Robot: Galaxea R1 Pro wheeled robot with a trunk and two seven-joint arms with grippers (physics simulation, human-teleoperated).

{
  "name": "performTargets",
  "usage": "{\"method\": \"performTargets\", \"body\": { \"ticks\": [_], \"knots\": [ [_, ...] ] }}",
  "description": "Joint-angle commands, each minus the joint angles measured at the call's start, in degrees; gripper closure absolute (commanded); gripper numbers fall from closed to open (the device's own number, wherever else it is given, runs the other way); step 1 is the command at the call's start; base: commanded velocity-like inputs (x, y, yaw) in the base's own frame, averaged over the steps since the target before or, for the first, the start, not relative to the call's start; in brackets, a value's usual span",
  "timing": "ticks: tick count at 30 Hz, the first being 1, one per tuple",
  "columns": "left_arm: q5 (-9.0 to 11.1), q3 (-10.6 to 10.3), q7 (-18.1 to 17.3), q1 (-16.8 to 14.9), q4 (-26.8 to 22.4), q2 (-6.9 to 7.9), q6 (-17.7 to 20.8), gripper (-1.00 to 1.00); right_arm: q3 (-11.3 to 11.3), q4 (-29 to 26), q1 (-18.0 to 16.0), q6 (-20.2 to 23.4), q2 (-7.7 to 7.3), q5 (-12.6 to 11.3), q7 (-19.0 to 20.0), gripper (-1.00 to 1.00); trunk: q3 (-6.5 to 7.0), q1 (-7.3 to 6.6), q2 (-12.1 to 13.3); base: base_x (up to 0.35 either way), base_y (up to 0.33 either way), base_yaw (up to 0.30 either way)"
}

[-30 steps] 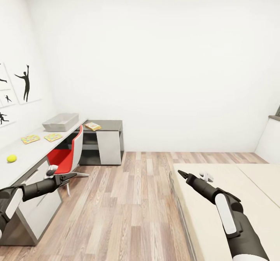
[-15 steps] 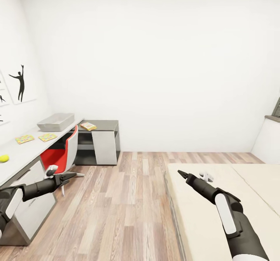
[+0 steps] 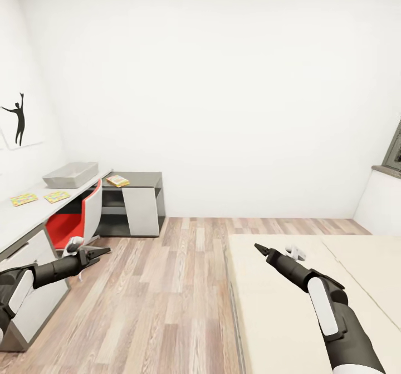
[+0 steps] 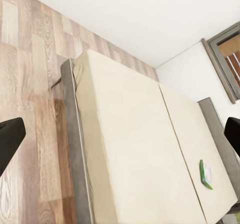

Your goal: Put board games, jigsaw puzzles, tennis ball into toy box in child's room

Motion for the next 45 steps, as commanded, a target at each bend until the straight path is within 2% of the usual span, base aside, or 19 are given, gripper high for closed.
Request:
{"method": "performTargets", "body": {
  "ticks": [1, 20, 45],
  "knots": [
    [0.2, 0.0, -0.1, 0.0, 0.0, 0.00, 0.3, -1.00, -0.1, 0.0, 0.0, 0.3, 0.02, 0.0, 0.2, -1.00, -0.07, 0.03, -0.1, 0.000, -0.289, 0.000],
    [0.2, 0.0, -0.2, -0.1, 0.0, 0.00, 0.3, -1.00, 0.0, 0.0, 0.0, 0.4, -0.08, -0.1, 0.2, -1.00, -0.07, 0.03, -0.1, 0.000, -0.271, 0.000],
    [0.2, 0.0, -0.2, -0.1, 0.0, 0.00, 0.3, -1.00, -0.1, 0.0, 0.0, 0.3, -0.07, -0.1, 0.2, -1.00, -0.07, 0.03, -0.1, 0.000, -0.011, 0.000]
  ]
}}
